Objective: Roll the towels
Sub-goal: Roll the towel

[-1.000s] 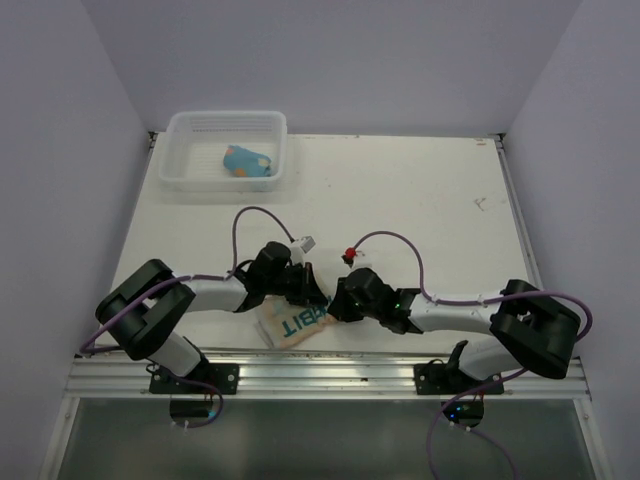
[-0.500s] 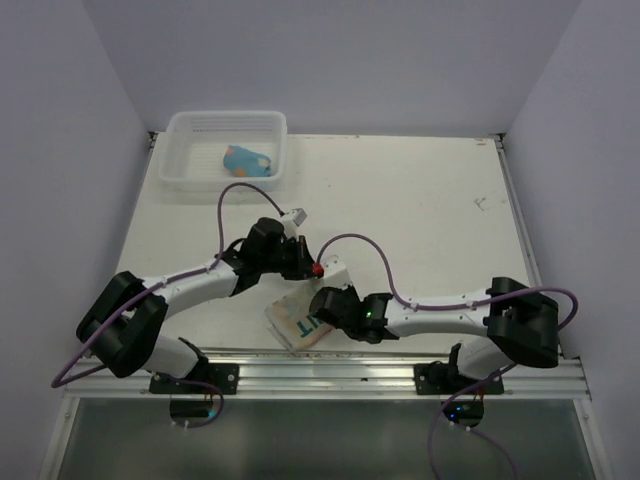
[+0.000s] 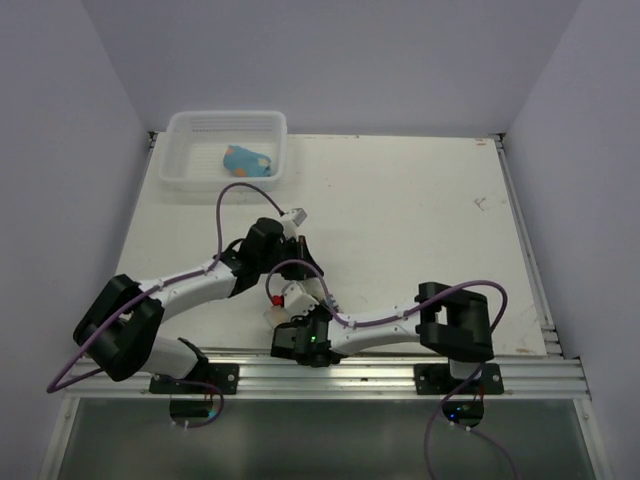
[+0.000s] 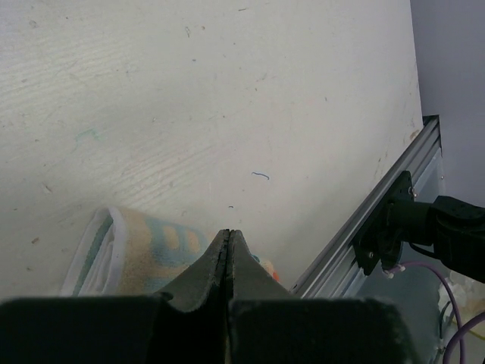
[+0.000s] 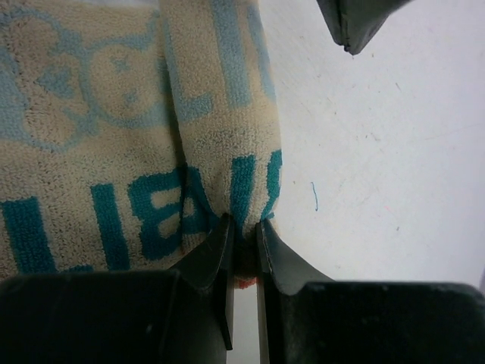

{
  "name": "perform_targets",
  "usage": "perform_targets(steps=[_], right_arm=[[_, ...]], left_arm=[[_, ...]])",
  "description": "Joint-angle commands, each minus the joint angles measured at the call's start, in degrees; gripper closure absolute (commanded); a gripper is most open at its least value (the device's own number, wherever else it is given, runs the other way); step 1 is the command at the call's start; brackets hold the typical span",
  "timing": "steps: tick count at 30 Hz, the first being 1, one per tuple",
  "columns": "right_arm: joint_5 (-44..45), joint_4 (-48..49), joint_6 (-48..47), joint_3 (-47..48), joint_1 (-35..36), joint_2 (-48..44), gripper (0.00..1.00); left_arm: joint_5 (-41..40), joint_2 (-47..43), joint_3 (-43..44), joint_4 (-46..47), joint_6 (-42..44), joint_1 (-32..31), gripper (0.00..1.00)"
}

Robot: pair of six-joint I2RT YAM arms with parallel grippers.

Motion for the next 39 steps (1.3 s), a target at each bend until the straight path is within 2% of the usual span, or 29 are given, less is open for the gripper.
perform_targets(steps=[1, 9, 16, 19, 21, 28, 31, 34, 39], right_arm=[[5.11, -9.43, 4.28, 5.74, 1.99, 4.82, 1.00], [4.58, -13.22, 5.17, 11.28, 3.49, 12.82, 1.00], [2.21, -10.76, 5.00, 9.88, 3.58, 11.95, 1.00], [-0.68, -5.32, 3.15, 7.07, 3.58, 7.65, 0.94], [-1.92, -2.42, 2.88, 4.97, 3.49, 3.70, 0.85], [-2.28, 2.51, 4.20, 0.13, 3.31, -7.20, 0.64], [-2.45, 5.76, 4.38, -2.86, 3.14, -12.56, 0.60], [-6.31, 10.85, 4.99, -7.33, 1.57, -19.31, 0.56], [-19.83, 22.87, 9.28, -18.05, -5.37, -29.78, 0.53]], left_arm=[[1.18, -1.50, -1.95, 4.01, -0.86, -0.58, 1.00], [1.44, -2.47, -8.54, 7.87, -3.32, -2.25, 1.00], [-0.66, -0.71, -14.17, 11.22, -4.20, -3.74, 1.00], [-2.16, 0.78, -15.23, 12.01, -3.68, -3.66, 1.00], [-3.47, 1.75, -15.50, 11.32, -2.19, -3.74, 1.00], [-4.98, 3.68, -16.73, 12.71, -1.66, -3.66, 1.00], [-4.62, 4.04, -17.16, 13.68, -2.18, -3.66, 1.00], [-4.62, 4.04, -17.43, 13.77, -2.27, -3.75, 1.00], [-4.62, 3.42, -17.87, 13.77, -2.53, -3.66, 1.00]])
